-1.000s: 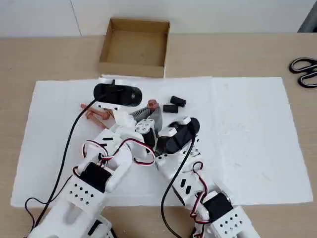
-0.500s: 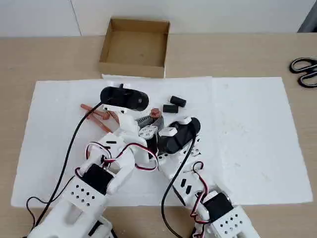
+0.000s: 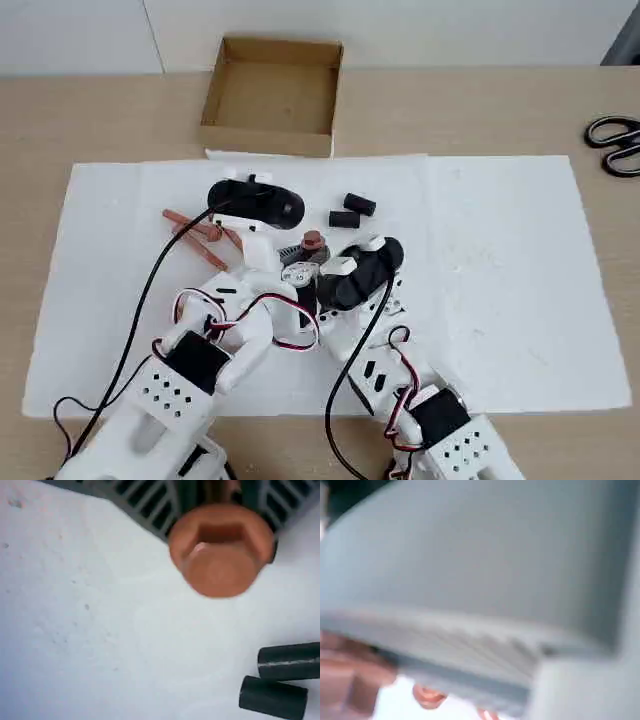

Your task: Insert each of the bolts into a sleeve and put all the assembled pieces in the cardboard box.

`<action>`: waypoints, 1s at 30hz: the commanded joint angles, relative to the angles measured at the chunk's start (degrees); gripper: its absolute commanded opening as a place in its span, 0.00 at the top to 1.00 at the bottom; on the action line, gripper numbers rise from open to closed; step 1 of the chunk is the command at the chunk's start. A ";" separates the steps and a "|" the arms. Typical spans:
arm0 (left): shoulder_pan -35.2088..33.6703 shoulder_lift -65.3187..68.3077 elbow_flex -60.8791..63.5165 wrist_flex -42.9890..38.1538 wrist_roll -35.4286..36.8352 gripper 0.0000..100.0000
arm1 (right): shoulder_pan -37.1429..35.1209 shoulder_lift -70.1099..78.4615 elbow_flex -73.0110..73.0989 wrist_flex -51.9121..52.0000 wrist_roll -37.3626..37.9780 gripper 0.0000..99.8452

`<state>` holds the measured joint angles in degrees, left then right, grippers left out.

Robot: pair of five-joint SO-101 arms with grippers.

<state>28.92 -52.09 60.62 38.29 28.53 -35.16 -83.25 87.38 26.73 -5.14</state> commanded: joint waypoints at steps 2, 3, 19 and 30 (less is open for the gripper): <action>0.70 -1.23 -0.48 2.99 0.35 0.99 | 0.04 -1.10 -0.26 -1.10 -0.26 0.98; 1.05 -1.23 -0.48 3.69 0.35 0.99 | 0.04 -1.10 -0.26 -1.10 -0.26 0.98; 1.85 -1.32 -0.57 7.38 0.35 0.74 | 0.04 -1.10 -0.26 -1.10 -0.26 0.98; -1.49 -8.53 -2.86 14.77 0.35 0.68 | 0.13 -1.10 -0.26 -1.10 -0.18 0.98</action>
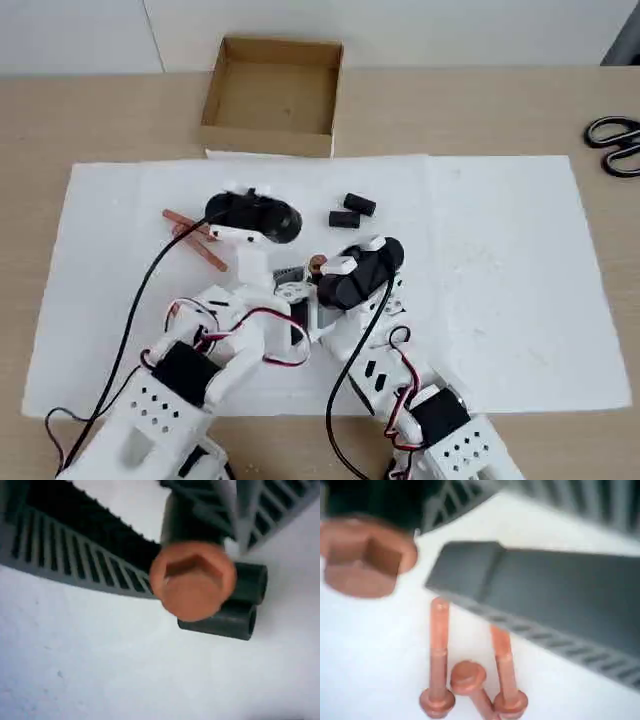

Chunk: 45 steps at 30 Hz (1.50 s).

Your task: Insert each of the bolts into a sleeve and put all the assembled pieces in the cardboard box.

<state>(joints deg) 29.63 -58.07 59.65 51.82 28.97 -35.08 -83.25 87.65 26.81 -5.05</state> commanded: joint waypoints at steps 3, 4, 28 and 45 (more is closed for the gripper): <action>-7.03 -4.57 -1.98 3.34 -0.09 0.67 | 0.04 -1.10 -0.53 -1.19 -0.26 0.98; -8.44 -5.27 -1.98 4.04 -0.18 0.67 | 0.04 -1.10 -0.53 -1.19 -0.26 0.98; -58.64 -11.60 -1.63 13.27 -18.64 0.67 | 15.43 0.22 -16.53 14.73 9.67 0.99; -59.60 -11.78 0.31 17.05 -21.36 0.67 | 17.71 67.74 -84.84 17.27 11.96 1.00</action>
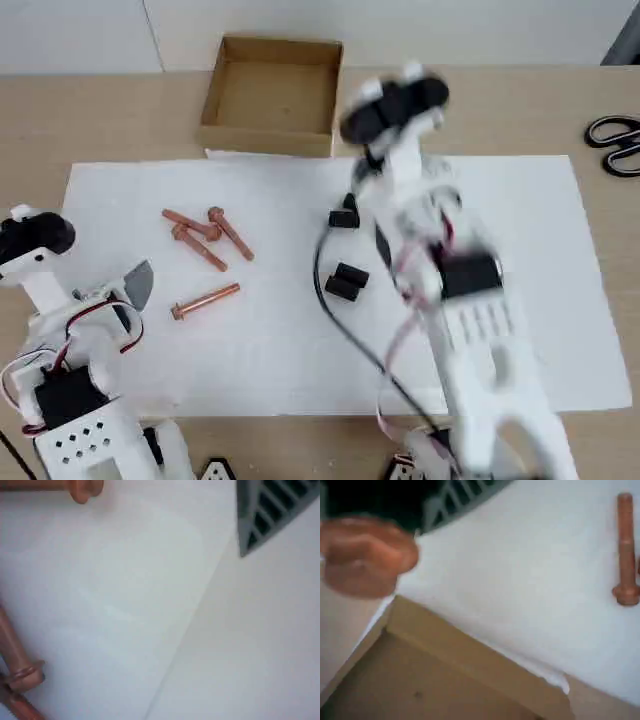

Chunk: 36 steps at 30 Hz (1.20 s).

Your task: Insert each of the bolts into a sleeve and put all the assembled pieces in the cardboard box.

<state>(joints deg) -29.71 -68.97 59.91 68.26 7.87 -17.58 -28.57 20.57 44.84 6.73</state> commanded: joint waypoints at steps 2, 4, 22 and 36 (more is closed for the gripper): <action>-0.26 -0.88 0.13 1.49 -0.26 0.67 | 0.22 21.85 -27.25 -3.21 0.18 1.00; -0.35 -0.88 0.13 2.29 -0.26 0.67 | 0.22 30.20 -35.78 -7.08 0.18 1.00; -0.35 -0.88 0.31 2.90 -0.35 0.67 | -2.68 77.14 -67.69 -29.93 0.53 1.00; -0.26 -0.88 0.31 2.90 -0.35 0.67 | -2.86 89.63 -75.43 -30.11 0.53 0.97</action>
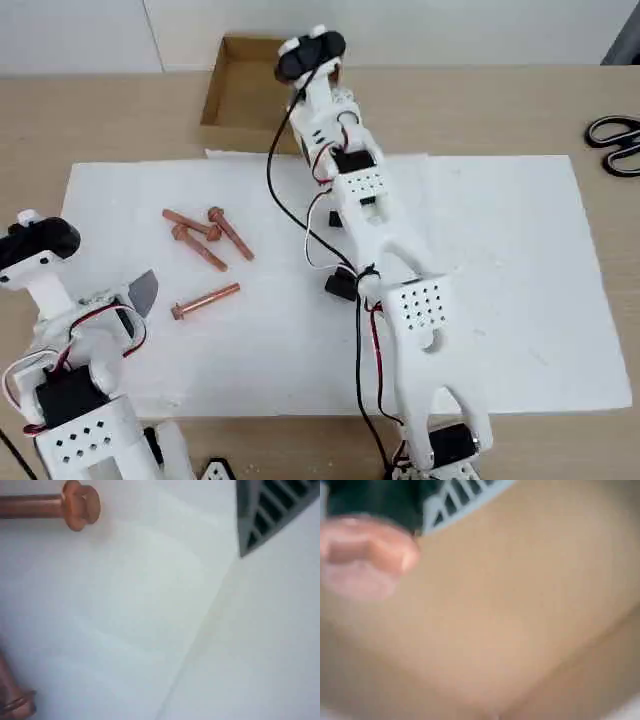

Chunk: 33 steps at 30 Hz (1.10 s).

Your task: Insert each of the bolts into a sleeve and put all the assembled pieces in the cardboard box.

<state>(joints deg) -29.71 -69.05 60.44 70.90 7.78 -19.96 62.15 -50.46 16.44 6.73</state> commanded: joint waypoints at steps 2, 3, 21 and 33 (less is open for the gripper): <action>-0.18 -0.79 -0.22 0.26 -0.26 0.67 | -0.48 -0.66 -4.40 -1.71 0.53 0.92; -0.18 -0.79 -0.22 0.26 -0.26 0.67 | -0.48 -0.57 -4.40 -1.36 0.53 0.88; -0.09 -0.79 -0.31 0.26 -0.26 0.67 | -0.57 -1.10 -29.63 16.66 0.62 0.81; -0.09 -0.79 -0.31 0.26 -0.26 0.67 | -0.57 -17.01 -45.89 56.04 0.62 0.81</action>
<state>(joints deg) -29.71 -69.05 60.44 70.90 7.78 -20.04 57.32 -93.45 64.26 6.73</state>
